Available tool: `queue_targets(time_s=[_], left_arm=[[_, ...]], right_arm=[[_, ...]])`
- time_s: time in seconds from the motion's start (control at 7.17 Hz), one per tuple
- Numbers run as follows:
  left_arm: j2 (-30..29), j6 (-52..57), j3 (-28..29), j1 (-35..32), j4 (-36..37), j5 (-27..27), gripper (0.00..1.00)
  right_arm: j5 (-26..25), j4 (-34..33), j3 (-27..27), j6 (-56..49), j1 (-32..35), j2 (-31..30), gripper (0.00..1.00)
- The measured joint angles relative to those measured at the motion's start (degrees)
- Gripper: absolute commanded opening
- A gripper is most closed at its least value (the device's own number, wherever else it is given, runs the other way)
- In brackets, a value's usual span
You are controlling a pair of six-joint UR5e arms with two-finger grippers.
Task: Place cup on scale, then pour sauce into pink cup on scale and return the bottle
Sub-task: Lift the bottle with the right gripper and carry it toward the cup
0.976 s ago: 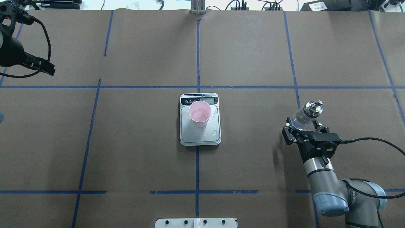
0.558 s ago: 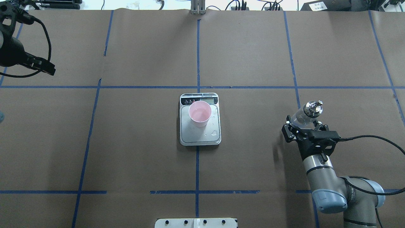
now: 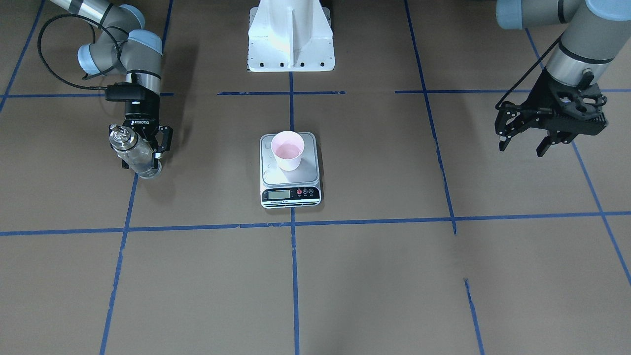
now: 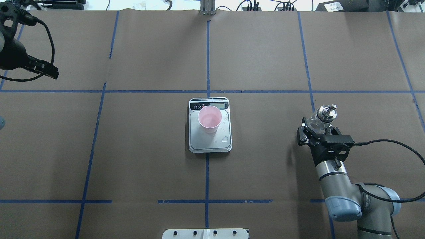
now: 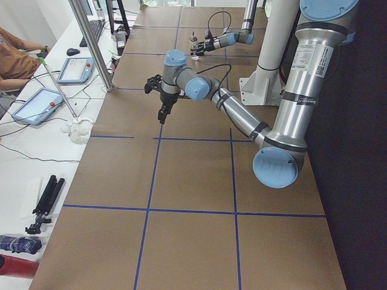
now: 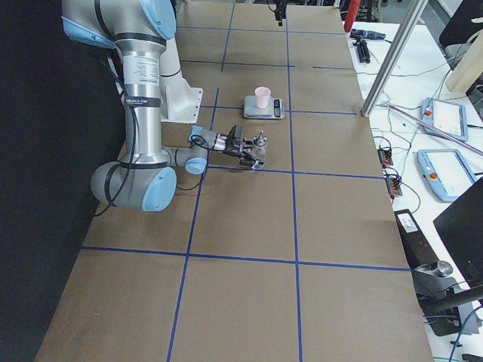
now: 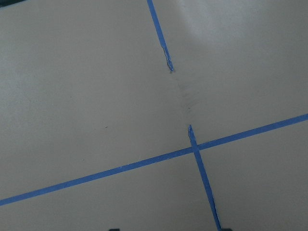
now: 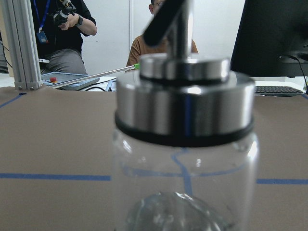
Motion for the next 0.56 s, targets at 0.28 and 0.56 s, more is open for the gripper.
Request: queue_targets(time_s=[0.28, 0.56], left_arm=[[0.01, 0.0, 0.06, 0.02, 0.0, -0.02, 0.75], [-0.04, 0.0, 0.11, 0.04, 0.0, -0.06, 0.75]], right_arm=[[0.14, 0.09, 1.5, -5.17, 0.79, 0.69, 0.0], [1.06, -0.08, 4.66, -11.85, 1.8, 1.23, 0.0]])
